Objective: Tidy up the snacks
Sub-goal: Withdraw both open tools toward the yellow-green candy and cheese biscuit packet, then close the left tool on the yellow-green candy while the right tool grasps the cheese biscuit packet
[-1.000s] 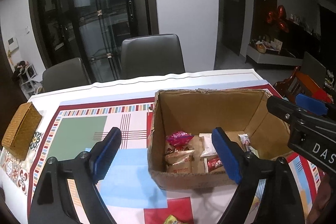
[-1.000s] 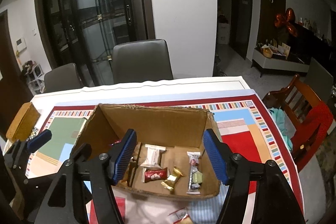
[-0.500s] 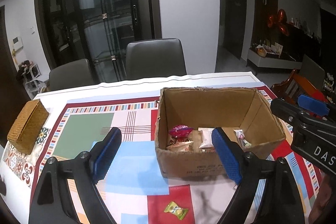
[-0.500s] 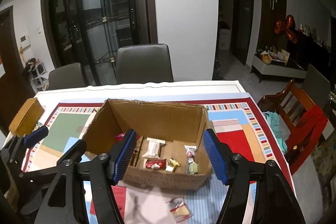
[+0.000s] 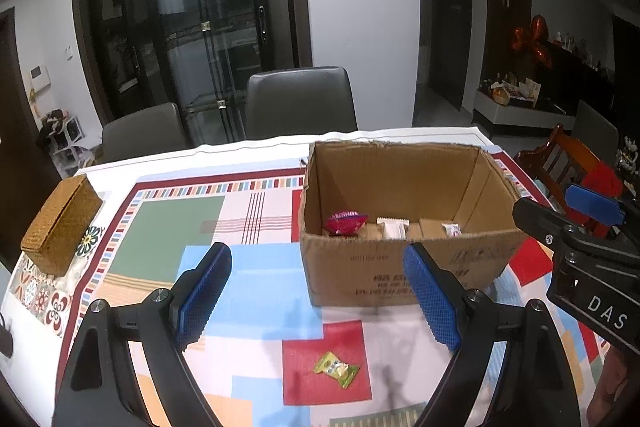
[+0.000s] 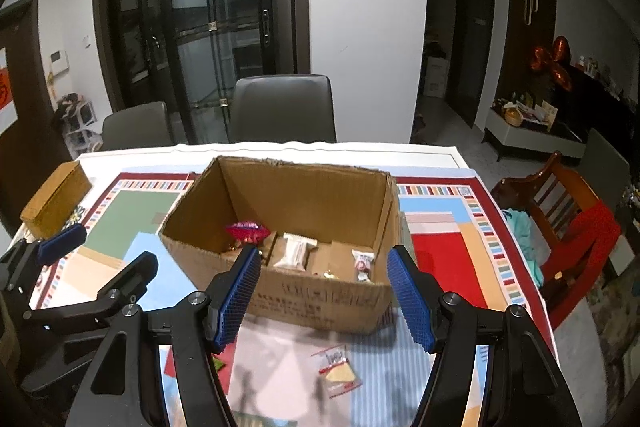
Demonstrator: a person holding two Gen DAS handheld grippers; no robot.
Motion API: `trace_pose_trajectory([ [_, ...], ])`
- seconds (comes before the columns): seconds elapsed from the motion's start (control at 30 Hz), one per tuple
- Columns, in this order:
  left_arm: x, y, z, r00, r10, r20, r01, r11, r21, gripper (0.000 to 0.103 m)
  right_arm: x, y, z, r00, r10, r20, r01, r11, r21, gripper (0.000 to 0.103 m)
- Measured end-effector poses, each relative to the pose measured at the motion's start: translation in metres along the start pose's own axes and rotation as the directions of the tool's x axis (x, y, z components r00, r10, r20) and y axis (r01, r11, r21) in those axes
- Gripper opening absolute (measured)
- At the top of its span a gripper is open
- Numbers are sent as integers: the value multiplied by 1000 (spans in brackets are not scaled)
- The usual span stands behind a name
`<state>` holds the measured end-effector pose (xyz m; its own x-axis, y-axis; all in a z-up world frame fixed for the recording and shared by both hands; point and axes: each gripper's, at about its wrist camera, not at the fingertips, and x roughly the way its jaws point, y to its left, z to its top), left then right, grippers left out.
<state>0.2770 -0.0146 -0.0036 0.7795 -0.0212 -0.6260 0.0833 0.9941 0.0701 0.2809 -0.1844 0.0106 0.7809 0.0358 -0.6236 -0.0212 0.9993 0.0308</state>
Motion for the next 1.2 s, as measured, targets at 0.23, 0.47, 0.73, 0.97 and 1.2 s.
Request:
trace_pose_trajectory([
  [0.23, 1, 3, -16, 1000, 1, -23, -1, 1000, -2, 88, -1, 4, -13, 1000, 5, -12, -5, 1000, -20, 67],
  [0.47, 1, 2, -30, 999, -4, -32, 4, 1000, 8, 88, 0, 6, -26, 1000, 6, -17, -7, 1000, -25, 67],
  [0.73, 6, -3, -48, 999, -25, -46, 26, 999, 22, 88, 6, 6, -46, 999, 10, -36, -11, 1000, -29, 67],
  [0.97, 11, -5, -64, 997, -46, -54, 47, 999, 18, 87, 12, 6, -57, 999, 10, -40, -12, 999, -33, 67],
  [1.2, 18, -5, -79, 998, -46, -49, 47, 999, 23, 87, 24, 6, -78, 998, -6, -59, 4, 1000, -31, 67],
])
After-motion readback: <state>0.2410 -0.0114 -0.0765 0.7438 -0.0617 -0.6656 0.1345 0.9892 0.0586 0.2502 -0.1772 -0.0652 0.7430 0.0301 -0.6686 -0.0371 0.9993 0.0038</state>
